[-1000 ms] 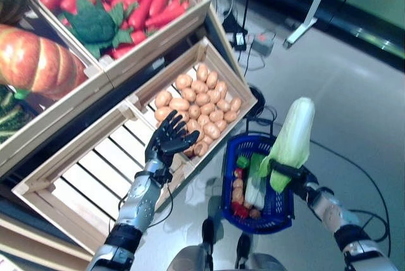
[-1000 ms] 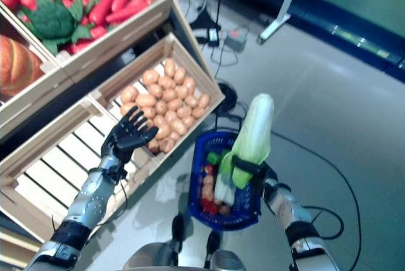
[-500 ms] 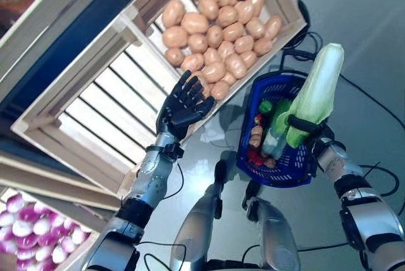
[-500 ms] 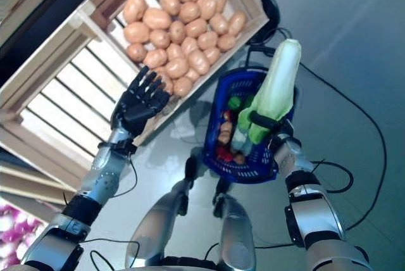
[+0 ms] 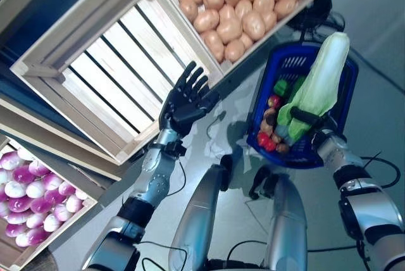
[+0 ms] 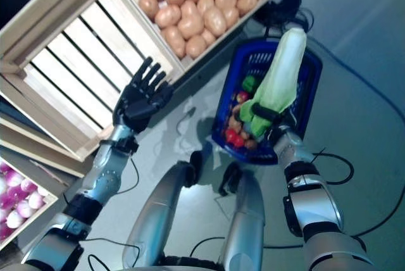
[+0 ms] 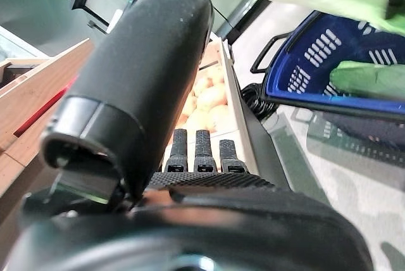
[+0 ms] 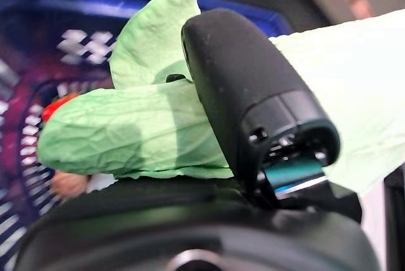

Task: Put vegetables into the basket

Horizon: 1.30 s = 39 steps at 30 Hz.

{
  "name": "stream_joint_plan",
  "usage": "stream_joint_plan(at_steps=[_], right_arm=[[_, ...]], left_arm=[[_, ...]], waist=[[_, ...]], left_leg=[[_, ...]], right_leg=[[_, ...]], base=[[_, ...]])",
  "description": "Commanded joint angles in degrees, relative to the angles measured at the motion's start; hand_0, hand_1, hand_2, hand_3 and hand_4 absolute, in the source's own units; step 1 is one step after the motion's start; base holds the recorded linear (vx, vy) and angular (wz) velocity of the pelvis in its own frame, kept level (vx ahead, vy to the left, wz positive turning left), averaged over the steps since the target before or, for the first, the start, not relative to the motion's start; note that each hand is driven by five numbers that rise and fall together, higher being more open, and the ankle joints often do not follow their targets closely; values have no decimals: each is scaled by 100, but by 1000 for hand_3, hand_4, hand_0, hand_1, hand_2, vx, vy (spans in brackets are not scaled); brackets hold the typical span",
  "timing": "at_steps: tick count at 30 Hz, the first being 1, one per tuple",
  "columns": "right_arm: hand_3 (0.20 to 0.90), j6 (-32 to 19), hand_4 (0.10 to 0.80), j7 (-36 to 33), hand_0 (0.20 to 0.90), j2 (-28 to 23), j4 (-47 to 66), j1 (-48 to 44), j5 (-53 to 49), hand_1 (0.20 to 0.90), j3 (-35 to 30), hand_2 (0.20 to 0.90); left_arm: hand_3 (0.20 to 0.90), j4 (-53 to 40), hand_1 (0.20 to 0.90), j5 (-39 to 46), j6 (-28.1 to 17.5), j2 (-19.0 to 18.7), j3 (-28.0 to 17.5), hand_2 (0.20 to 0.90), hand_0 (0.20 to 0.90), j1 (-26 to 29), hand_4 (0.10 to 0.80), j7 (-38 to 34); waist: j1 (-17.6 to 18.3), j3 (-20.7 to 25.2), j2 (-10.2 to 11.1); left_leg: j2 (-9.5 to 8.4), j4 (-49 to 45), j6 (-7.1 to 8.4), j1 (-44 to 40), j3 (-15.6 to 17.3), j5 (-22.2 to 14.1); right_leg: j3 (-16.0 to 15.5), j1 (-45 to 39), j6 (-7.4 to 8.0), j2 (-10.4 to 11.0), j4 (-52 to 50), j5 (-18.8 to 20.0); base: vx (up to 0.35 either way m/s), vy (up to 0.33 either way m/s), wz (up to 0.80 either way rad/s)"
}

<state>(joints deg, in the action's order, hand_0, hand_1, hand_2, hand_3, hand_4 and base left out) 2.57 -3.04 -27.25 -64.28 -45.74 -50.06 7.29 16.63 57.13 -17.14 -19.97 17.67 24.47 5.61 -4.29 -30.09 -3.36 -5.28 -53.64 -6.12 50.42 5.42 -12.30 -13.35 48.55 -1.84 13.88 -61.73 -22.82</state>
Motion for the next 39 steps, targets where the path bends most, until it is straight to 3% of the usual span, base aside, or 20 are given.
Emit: stream_joint_plan(at_steps=[1, 6, 8, 9, 10, 13, 21, 34, 39], right_arm=[[300, -247, 400, -105, 300, -315, 16, -300, -172, 300, -72, 300], [300, 125, 400, -47, 300, -305, -164, -296, -277, 300, -89, 300], [300, 57, 400, 70, 300, -317, -258, -290, -269, 300, -97, 300], [338, -46, 425, 131, 338, -326, -214, -261, -252, 338, -99, 338], [900, -82, 800, 131, 900, -329, -192, -259, -231, 900, -105, 900], [900, -386, 800, 75, 900, -385, 70, -210, 0, 900, -54, 900], [900, -547, 800, 167, 900, -447, 738, -157, 168, 900, 48, 900], [900, -578, 800, 295, 900, -400, 1167, 40, 250, 900, 70, 900], [900, -584, 800, 312, 900, -256, 1314, 348, 228, 900, -64, 900]], left_arm=[[900, -887, 900, 29, -587, 213, -156, 900, 900, 186, 800, 272], [900, -935, 900, 71, -556, 166, -132, 900, 900, 178, 800, 329], [900, -928, 900, 87, -523, 166, -142, 900, 900, 156, 800, 382], [900, -961, 900, 93, -492, 154, -151, 900, 900, 122, 800, 390], [900, -976, 900, 87, -486, 149, -152, 900, 900, 118, 800, 395], [900, -1086, 900, 70, -499, 105, -112, 900, 900, 15, 800, 352], [900, -1182, 900, 65, -549, 48, -123, 900, 900, -122, 800, 344], [900, -1140, 900, 73, -579, 32, -201, 900, 900, -389, 800, 531], [900, -1000, 900, -517, -719, -34, -172, 900, 900, -513, 800, 479]], waist=[[-77, 100, -182], [-69, 98, -210], [-78, 87, -217], [-90, 76, -214], [-76, 70, -215], [-66, 35, -204], [-15, 29, -154], [-20, 63, 14], [-55, 284, 120]], left_leg=[[18, -172, -42, -266, 73, -355], [12, -676, -80, 82, 83, -479], [-10, -731, -73, 95, 68, -486], [-16, -618, -46, -34, 45, -474], [-11, -755, -66, 68, 58, -492], [41, -648, -21, -87, 48, -465], [139, -638, -2, -83, 85, -424], [211, 103, 65, -1107, 54, -339], [193, 689, 131, -1711, -11, -210]], right_leg=[[-382, -262, -490, -373, -25, 367], [-353, 63, -563, -363, -431, 291], [-340, 75, -563, -386, -466, 303], [-314, -39, -518, -440, -341, 343], [-334, 44, -563, -407, -466, 310], [-301, -112, -517, -484, -297, 382], [-312, -133, -555, -501, -254, 407], [-345, -1138, -515, -572, 430, 462], [-397, -1744, -454, -579, 1032, 589]], base=[[6, -34, -6], [-35, -25, -1], [15, -5, 0], [0, 0, 0], [0, 0, 0], [29, -5, -2], [16, -8, -4], [47, 26, -3], [61, 52, 2]])
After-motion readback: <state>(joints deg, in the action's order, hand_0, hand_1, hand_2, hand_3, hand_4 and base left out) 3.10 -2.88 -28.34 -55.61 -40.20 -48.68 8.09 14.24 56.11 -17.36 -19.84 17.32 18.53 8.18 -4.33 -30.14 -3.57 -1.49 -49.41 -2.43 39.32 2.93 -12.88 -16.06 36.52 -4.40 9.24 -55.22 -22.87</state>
